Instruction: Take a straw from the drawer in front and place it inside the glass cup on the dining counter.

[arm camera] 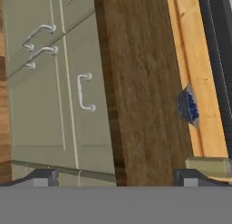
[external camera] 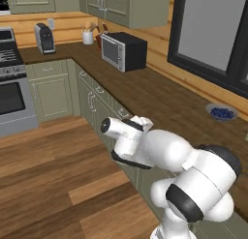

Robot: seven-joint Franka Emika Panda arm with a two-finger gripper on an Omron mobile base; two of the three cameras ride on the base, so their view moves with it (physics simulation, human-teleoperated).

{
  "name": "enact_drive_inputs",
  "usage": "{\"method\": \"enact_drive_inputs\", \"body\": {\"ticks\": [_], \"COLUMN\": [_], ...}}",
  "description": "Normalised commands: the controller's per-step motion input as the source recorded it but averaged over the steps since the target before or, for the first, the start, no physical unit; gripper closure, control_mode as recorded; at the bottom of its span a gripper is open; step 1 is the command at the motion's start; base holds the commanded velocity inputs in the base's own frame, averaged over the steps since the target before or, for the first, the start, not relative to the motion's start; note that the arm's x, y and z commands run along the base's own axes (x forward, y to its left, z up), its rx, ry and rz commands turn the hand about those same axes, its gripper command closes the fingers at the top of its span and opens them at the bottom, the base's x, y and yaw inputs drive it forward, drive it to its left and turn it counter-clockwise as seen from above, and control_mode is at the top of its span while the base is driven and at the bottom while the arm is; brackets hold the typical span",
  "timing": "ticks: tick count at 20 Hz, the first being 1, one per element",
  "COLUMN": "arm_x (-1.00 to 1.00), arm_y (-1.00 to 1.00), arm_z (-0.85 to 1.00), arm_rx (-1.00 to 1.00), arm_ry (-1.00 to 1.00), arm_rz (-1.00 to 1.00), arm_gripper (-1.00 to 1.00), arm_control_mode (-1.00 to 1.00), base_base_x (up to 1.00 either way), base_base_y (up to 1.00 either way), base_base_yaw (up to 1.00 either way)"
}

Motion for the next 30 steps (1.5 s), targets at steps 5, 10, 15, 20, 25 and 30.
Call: {"method": "enact_drive_inputs", "body": {"ticks": [5,10,15,20,25,30], "arm_x": [0.56,0.41,0.26,0.33,0.47,0.44], "arm_y": [-0.30,-0.37,-0.32,-0.19,-0.26,-0.49], "arm_z": [-0.70,-0.68,-0.71,-0.40,-0.27,-0.26], "arm_rx": [-0.19,-0.18,-0.16,-0.14,-0.06,0.00], "arm_ry": [0.02,0.00,0.00,0.00,0.00,0.03], "arm_rz": [-0.12,-0.14,-0.12,-0.10,-0.06,-0.01], "arm_gripper": [-1.00,-1.00,-1.00,-1.00,-1.00,-1.00], "arm_control_mode": [-1.00,-1.00,-1.00,-1.00,-1.00,-1.00], "base_base_x": [0.00,0.00,0.00,0.00,0.00,0.00], "base_base_y": [0.00,0.00,0.00,0.00,0.00,0.00], "base_base_yaw": [0.00,0.00,0.00,0.00,0.00,0.00]}}
